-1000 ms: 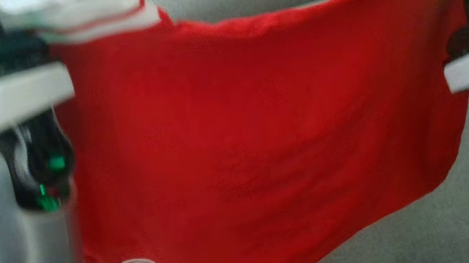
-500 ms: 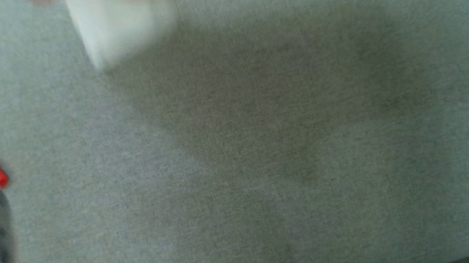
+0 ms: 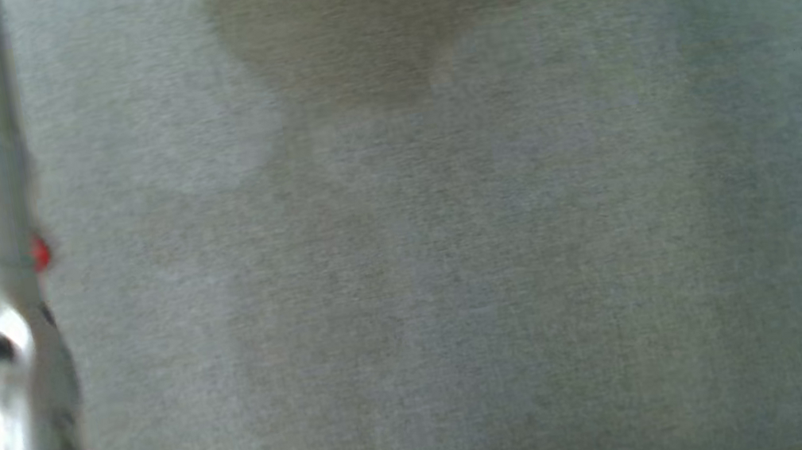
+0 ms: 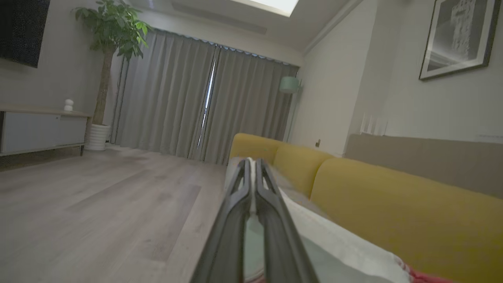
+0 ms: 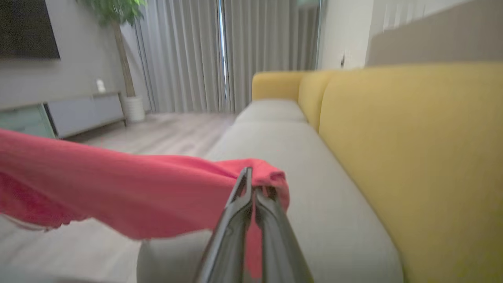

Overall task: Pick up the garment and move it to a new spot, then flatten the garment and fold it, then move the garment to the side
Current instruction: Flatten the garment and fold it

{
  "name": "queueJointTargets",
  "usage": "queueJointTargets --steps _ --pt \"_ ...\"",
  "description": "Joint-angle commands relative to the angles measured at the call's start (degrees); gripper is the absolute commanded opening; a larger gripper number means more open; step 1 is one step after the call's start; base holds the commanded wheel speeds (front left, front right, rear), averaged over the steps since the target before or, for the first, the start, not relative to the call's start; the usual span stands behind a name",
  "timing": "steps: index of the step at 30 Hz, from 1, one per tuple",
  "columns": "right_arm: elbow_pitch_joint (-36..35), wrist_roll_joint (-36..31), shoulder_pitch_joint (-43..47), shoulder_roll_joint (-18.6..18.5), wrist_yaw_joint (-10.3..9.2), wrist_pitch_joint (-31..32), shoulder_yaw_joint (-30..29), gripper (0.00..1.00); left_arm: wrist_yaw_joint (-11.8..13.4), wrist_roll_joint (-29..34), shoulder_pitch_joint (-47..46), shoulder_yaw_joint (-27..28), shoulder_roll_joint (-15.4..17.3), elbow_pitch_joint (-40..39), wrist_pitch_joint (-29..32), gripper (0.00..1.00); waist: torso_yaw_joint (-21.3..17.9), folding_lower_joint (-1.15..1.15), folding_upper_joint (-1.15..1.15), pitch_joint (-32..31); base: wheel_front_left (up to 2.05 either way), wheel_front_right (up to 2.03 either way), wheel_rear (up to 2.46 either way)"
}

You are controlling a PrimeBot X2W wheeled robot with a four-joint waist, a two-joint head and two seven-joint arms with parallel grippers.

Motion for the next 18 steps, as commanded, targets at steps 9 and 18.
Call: queueJointTargets --steps 9,18 --pt "6.7 6.6 13.4 -1.9 0.4 5.4 10.9 0.0 -2.2 2.4 19.5 -3.1 2.8 -0.2 -0.7 0.0 2.1 -0.01 0.0 -5.3 0.0 0.0 0.0" --pt "-3.0 20.0 25.6 -9.3 0.4 14.9 25.8 0.0 -2.7 3.5 39.1 -6.6 7.0 -8.4 -0.7 0.0 1.9 -0.01 0.0 -13.0 0.0 0.0 0.0"
